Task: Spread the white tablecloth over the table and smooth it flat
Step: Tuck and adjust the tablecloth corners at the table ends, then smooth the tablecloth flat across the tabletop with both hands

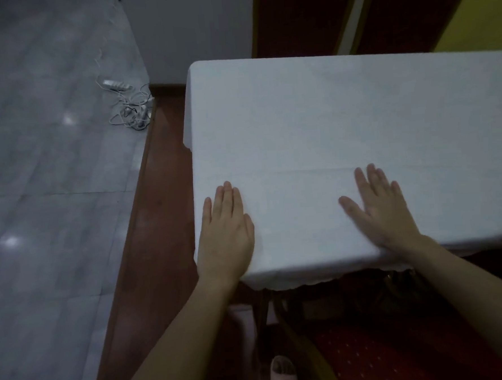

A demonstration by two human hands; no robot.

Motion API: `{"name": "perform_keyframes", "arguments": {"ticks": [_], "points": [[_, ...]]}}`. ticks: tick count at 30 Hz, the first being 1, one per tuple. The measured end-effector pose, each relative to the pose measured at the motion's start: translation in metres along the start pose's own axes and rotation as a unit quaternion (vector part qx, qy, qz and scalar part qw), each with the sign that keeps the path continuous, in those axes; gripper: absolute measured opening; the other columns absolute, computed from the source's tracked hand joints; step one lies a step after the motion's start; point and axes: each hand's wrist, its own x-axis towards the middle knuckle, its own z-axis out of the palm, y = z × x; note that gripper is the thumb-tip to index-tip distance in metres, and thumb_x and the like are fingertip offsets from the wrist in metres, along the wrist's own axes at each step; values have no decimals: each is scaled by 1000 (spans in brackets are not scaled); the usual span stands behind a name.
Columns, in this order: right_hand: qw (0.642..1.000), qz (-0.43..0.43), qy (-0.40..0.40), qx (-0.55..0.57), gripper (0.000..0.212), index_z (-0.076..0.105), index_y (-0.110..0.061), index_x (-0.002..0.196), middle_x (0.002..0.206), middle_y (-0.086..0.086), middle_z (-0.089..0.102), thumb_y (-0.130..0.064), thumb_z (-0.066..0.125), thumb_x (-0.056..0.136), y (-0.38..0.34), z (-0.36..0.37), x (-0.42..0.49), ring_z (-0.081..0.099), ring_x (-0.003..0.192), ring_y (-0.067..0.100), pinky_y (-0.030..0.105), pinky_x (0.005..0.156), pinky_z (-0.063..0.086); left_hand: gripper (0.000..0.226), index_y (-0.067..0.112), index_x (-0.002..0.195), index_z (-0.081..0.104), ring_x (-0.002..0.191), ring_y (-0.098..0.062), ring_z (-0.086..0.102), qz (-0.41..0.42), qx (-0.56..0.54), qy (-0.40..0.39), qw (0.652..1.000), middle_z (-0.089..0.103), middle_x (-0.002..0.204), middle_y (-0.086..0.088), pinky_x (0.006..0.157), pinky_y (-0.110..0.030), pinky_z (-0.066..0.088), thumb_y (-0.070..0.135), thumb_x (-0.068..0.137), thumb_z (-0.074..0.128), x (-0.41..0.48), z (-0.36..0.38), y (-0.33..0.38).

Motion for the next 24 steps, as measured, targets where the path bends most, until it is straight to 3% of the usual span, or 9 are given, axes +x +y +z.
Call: {"name": "perform_keyframes", "arguments": {"ticks": [5, 9, 12, 14, 17, 20, 24], "points": [[993, -115, -8, 8, 81, 13, -5, 150, 160, 13, 7, -54, 4, 86, -23, 1, 0, 3, 148, 26, 44, 119, 1, 57, 2, 148, 19, 147, -25, 12, -6, 6, -5, 1000, 17, 158, -15, 121, -43, 10, 26, 97, 17, 0, 2, 1], [965, -263, -13, -6, 69, 15, -8, 150, 160, 8, 8, -44, 8, 92, -46, 4, -4, 5, 148, 23, 45, 119, 0, 58, 5, 149, 17, 148, -21, 10, -22, 9, -22, 999, 15, 159, -11, 121, -39, 5, 29, 96, 15, -3, 0, -1], [941, -339, -17, 0, 64, 13, -14, 151, 160, 5, 6, -45, 13, 96, -39, 5, 0, 2, 148, 18, 41, 120, -1, 60, 1, 146, 26, 145, -27, 21, -36, 58, -25, 997, 25, 155, -15, 119, -45, 14, 28, 94, 14, 1, 1, 8], [939, -343, -15, 12, 65, 12, -22, 152, 160, 3, 4, -54, 15, 95, -23, 3, 7, 0, 148, 16, 39, 120, 1, 60, -1, 145, 28, 144, -30, 24, -24, 86, -42, 995, 28, 154, -18, 117, -48, 18, 27, 94, 12, 5, 0, 23], [948, -316, -17, 18, 67, 7, -32, 151, 160, -1, -2, -62, 12, 91, 17, -4, 24, -5, 147, 13, 39, 120, -1, 67, 6, 150, 15, 148, -20, 9, 13, 45, -68, 997, 13, 159, -9, 121, -40, 7, 38, 92, 3, 24, 4, 61], [970, -242, -6, 23, 72, 2, -37, 150, 160, -6, -6, -69, 3, 86, 90, -10, 46, -9, 147, 10, 36, 120, -4, 74, 11, 151, 8, 148, -14, 1, 31, 6, -74, 997, 5, 161, -4, 120, -34, -2, 47, 87, -3, 65, 19, 112], [990, -138, 12, 37, 75, 6, -38, 150, 160, -7, -2, -72, 3, 83, 190, -18, 63, -7, 146, 8, 34, 119, -2, 77, 12, 151, 10, 148, -15, -1, -1, 15, -38, 999, 5, 161, -4, 119, -37, -4, 49, 85, -3, 117, 40, 151]]}}
